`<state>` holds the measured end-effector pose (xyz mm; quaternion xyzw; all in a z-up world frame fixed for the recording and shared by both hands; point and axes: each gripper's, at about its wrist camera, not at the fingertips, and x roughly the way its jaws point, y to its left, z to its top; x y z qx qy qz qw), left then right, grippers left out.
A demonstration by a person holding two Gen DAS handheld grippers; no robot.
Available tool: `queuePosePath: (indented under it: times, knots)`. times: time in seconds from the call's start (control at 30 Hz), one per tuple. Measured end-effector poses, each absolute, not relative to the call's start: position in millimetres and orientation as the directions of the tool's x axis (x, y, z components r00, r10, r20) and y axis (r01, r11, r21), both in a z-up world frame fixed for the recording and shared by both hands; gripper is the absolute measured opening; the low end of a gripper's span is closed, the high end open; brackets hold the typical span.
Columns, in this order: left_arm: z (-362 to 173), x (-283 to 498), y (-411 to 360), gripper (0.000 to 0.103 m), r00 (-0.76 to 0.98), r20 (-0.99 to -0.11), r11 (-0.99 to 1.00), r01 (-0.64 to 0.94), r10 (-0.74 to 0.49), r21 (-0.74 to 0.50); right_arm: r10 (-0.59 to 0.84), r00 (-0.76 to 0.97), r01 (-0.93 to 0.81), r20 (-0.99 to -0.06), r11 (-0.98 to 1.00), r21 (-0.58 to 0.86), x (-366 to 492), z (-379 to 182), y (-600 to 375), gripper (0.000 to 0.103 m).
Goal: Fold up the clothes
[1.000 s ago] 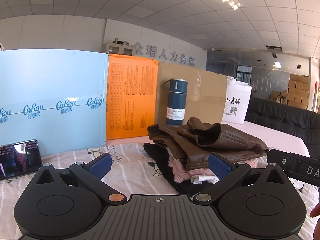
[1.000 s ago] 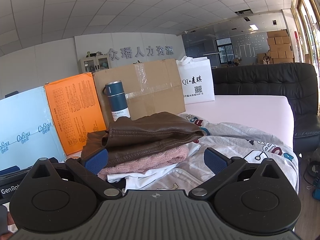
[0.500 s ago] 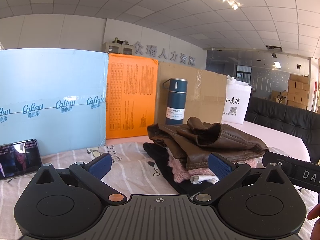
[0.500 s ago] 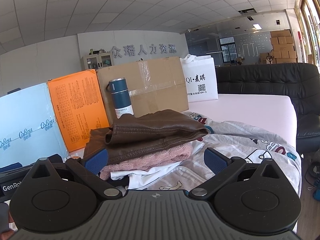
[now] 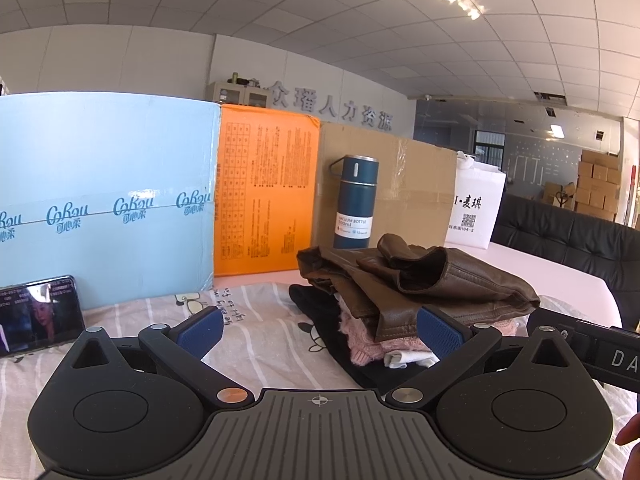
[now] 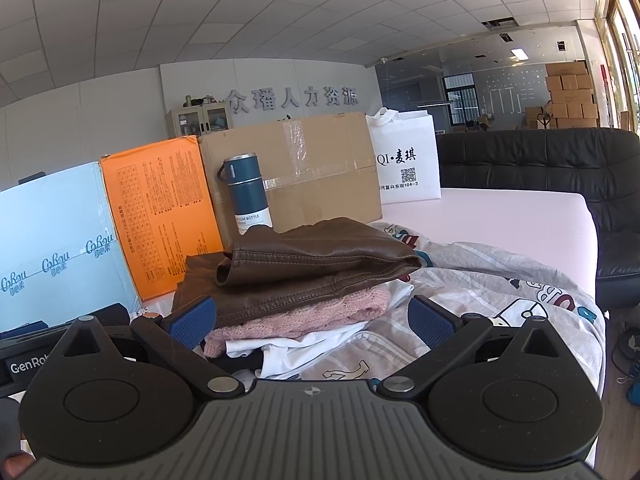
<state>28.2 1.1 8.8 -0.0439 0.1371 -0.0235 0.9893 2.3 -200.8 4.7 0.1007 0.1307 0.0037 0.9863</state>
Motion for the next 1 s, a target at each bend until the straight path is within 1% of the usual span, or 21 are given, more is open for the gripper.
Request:
queuePosePath:
  times: [0.47,0.73,1.0]
  knots:
    - [9.7,27.9,1.8,0.103,0.966,-0.253,0.996,0.03,-0.051,-0.084,0.032,0.965,0.02,-0.261,0.981,0.193,2.3,4.0,-200.5,0.103]
    - [9.5,27.1,1.4,0.103,0.969,-0.244,0.997,0.029,-0.046,-0.071,0.021,0.964,0.021,-0.265,0.987,0.157,1.9,2.8,-196.4,0.103]
    - [9.4,26.7,1.4,0.103,0.97,-0.24,0.998,0.028,-0.043,-0.064,-0.014,0.954,0.054,-0.299,0.991,0.126,6.1,1.0,-194.8,0.103]
